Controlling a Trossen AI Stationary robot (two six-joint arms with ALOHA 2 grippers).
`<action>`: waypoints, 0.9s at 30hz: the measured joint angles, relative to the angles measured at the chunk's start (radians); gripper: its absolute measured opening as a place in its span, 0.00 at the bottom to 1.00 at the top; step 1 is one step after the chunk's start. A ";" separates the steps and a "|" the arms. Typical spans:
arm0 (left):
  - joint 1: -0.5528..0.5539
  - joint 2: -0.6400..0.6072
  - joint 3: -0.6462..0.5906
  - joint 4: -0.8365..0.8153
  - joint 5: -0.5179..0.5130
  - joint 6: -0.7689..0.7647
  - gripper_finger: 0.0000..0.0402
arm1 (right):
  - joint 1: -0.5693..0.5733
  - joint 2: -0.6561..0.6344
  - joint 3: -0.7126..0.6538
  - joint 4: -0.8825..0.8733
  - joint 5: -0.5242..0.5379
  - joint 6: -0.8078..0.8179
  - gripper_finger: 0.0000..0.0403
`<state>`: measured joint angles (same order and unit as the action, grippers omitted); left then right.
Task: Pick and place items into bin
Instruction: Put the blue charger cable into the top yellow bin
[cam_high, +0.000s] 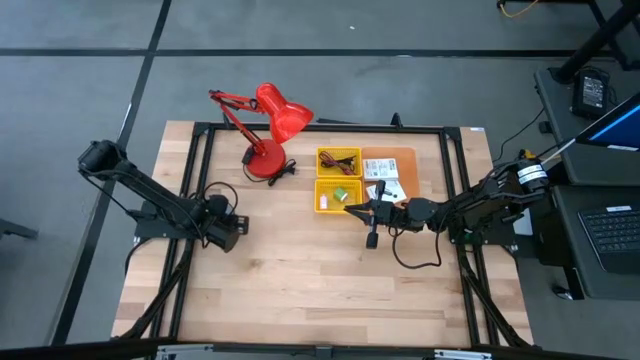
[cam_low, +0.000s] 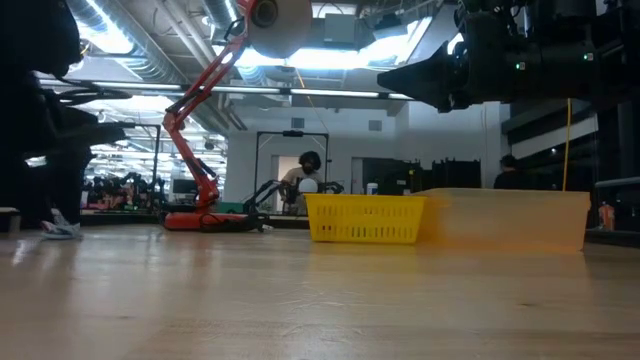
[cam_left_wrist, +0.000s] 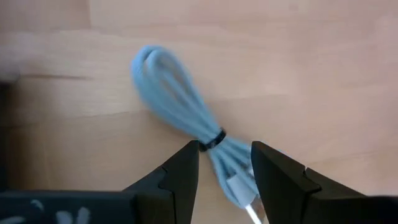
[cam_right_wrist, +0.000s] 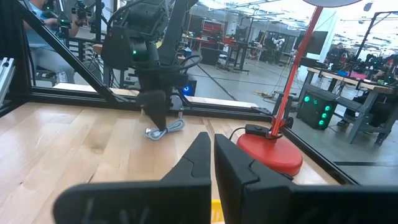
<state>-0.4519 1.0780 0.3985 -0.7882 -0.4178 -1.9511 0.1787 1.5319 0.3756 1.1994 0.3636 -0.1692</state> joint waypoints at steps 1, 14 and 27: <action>0.000 0.000 0.000 0.004 -0.011 0.000 0.36 | 0.000 0.000 0.000 0.000 0.000 0.000 0.01; 0.011 0.036 0.000 0.007 -0.004 -0.051 0.36 | 0.000 0.000 0.000 0.000 0.000 0.000 0.01; 0.023 0.111 0.004 0.007 0.049 0.045 0.36 | 0.000 0.000 0.000 0.000 0.000 0.003 0.01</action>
<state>-0.4286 1.1892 0.4026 -0.7807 -0.3684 -1.9065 0.1783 1.5319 0.3756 1.1995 0.3634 -0.1660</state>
